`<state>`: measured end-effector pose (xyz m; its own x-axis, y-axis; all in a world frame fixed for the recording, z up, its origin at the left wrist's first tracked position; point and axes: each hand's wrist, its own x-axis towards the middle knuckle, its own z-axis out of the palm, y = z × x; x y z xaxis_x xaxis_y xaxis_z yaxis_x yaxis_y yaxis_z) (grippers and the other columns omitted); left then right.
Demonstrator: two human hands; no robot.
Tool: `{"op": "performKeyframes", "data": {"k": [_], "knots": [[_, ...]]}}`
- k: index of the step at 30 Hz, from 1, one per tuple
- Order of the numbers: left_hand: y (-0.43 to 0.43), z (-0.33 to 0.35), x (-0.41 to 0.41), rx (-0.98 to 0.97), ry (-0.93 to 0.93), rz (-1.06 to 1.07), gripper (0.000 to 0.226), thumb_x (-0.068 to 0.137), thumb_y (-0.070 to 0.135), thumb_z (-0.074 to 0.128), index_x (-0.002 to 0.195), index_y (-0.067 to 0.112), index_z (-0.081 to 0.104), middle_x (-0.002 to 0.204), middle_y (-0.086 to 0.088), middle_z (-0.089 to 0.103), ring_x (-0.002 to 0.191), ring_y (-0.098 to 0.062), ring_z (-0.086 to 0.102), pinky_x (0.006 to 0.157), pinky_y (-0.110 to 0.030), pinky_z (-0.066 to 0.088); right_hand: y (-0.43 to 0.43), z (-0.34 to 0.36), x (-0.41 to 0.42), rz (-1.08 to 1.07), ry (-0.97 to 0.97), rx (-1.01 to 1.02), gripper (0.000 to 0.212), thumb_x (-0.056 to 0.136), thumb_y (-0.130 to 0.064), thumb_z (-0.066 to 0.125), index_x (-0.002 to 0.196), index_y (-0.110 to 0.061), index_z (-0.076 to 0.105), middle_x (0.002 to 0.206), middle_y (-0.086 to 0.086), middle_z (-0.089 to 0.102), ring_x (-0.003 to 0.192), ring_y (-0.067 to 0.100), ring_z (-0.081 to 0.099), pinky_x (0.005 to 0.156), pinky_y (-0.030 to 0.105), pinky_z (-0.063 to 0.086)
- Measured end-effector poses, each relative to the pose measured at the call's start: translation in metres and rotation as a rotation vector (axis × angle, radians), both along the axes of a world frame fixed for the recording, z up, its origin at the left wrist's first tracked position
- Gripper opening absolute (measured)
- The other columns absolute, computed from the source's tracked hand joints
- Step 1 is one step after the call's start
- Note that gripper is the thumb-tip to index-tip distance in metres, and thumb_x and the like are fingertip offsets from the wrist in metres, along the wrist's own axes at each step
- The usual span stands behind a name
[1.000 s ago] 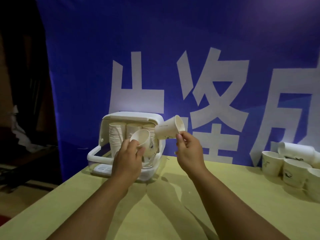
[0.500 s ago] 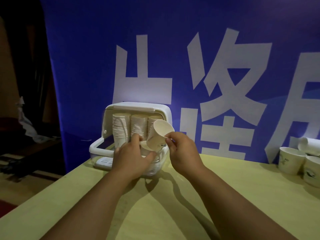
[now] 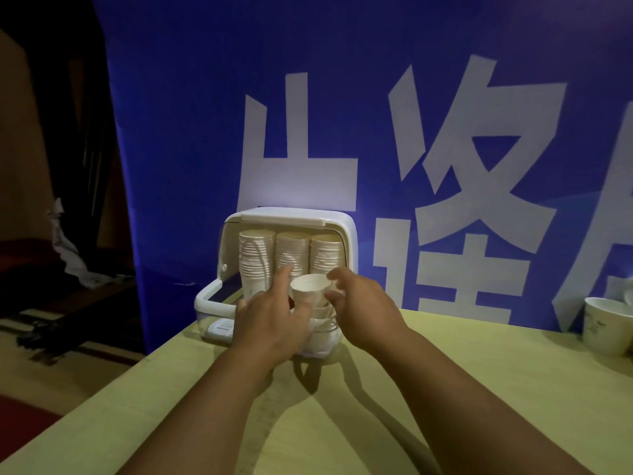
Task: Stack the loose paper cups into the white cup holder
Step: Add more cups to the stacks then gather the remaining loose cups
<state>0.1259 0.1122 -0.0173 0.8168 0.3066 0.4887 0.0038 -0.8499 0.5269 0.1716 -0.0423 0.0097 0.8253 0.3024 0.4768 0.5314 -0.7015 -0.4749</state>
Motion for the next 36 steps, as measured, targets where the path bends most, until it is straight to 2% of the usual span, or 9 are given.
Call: {"op": "performKeyframes", "data": {"k": [3, 8, 11, 14, 17, 19, 24, 29, 36], "knots": [[-0.003, 0.005, -0.003, 0.027, -0.006, 0.02, 0.04, 0.104, 0.05, 0.034, 0.141, 0.037, 0.044, 0.127, 0.004, 0.066, 0.118, -0.022, 0.051, 0.105, -0.048, 0.04, 0.0, -0.01, 0.004, -0.033, 0.016, 0.021, 0.037, 0.097, -0.037, 0.061, 0.133, -0.029, 0.06, 0.126, -0.006, 0.067, 0.107, 0.015, 0.064, 0.088, 0.027, 0.049], [0.004, -0.004, 0.005, -0.007, 0.051, 0.059, 0.045, 0.096, 0.059, 0.046, 0.131, 0.036, 0.062, 0.112, 0.01, 0.07, 0.109, -0.019, 0.058, 0.097, -0.046, 0.05, -0.001, -0.022, 0.005, -0.054, 0.04, 0.033, 0.037, 0.097, -0.04, 0.059, 0.132, -0.027, 0.064, 0.128, -0.006, 0.067, 0.109, 0.013, 0.063, 0.087, 0.021, 0.04], [0.0, -0.004, 0.003, -0.007, 0.037, 0.052, 0.038, 0.097, 0.055, 0.05, 0.125, 0.034, 0.064, 0.111, 0.011, 0.068, 0.109, -0.017, 0.057, 0.098, -0.047, 0.05, -0.003, -0.024, -0.002, -0.022, 0.068, 0.04, 0.041, 0.097, -0.041, 0.06, 0.136, -0.029, 0.06, 0.132, -0.007, 0.065, 0.111, 0.013, 0.063, 0.092, 0.024, 0.046], [-0.012, 0.001, -0.008, 0.032, -0.129, 0.091, 0.015, 0.093, 0.045, 0.06, 0.102, 0.033, 0.062, 0.102, 0.014, 0.059, 0.102, -0.014, 0.05, 0.097, -0.042, 0.045, -0.012, -0.024, -0.014, -0.025, 0.084, 0.133, 0.047, 0.093, -0.039, 0.066, 0.138, -0.034, 0.054, 0.131, -0.011, 0.063, 0.111, 0.013, 0.063, 0.092, 0.029, 0.052], [-0.028, 0.006, -0.02, 0.075, -0.214, 0.093, 0.017, 0.09, 0.039, 0.065, 0.079, 0.03, 0.055, 0.085, 0.013, 0.055, 0.086, -0.013, 0.048, 0.084, -0.038, 0.047, -0.035, -0.021, -0.027, -0.086, 0.083, 0.175, 0.029, 0.093, -0.035, 0.067, 0.122, -0.03, 0.064, 0.114, -0.01, 0.069, 0.093, 0.01, 0.065, 0.085, 0.027, 0.056], [-0.044, 0.011, -0.032, 0.087, -0.138, 0.022, 0.024, 0.09, 0.039, 0.063, 0.072, 0.027, 0.053, 0.077, 0.011, 0.057, 0.076, -0.014, 0.053, 0.073, -0.036, 0.051, -0.058, -0.021, -0.039, -0.124, 0.079, 0.157, 0.015, 0.094, -0.032, 0.066, 0.108, -0.027, 0.067, 0.1, -0.009, 0.068, 0.082, 0.009, 0.063, 0.081, 0.025, 0.056], [-0.096, 0.022, -0.059, 0.108, 0.04, -0.089, 0.026, 0.092, 0.043, 0.057, 0.074, 0.025, 0.055, 0.074, 0.008, 0.061, 0.071, -0.014, 0.056, 0.06, -0.029, 0.041, -0.13, -0.018, -0.075, -0.241, 0.049, 0.175, 0.003, 0.093, -0.026, 0.067, 0.097, -0.027, 0.067, 0.087, -0.011, 0.065, 0.076, 0.008, 0.061, 0.076, 0.022, 0.057], [-0.168, 0.019, -0.077, 0.133, 0.135, -0.228, 0.021, 0.091, 0.041, 0.058, 0.078, 0.025, 0.059, 0.076, 0.008, 0.064, 0.073, -0.014, 0.059, 0.067, -0.033, 0.054, -0.214, -0.022, -0.116, -0.34, 0.064, 0.196, 0.004, 0.093, -0.023, 0.066, 0.097, -0.025, 0.067, 0.088, -0.01, 0.066, 0.079, 0.007, 0.06, 0.074, 0.021, 0.052], [-0.277, 0.0, -0.088, 0.158, 0.233, -0.435, 0.013, 0.092, 0.038, 0.061, 0.083, 0.029, 0.061, 0.082, 0.009, 0.064, 0.077, -0.013, 0.062, 0.076, -0.036, 0.059, -0.345, -0.042, -0.159, -0.585, 0.09, 0.148, 0.013, 0.091, -0.024, 0.066, 0.083, -0.033, 0.062, 0.08, -0.013, 0.065, 0.075, 0.008, 0.061, 0.074, 0.032, 0.059]]}}
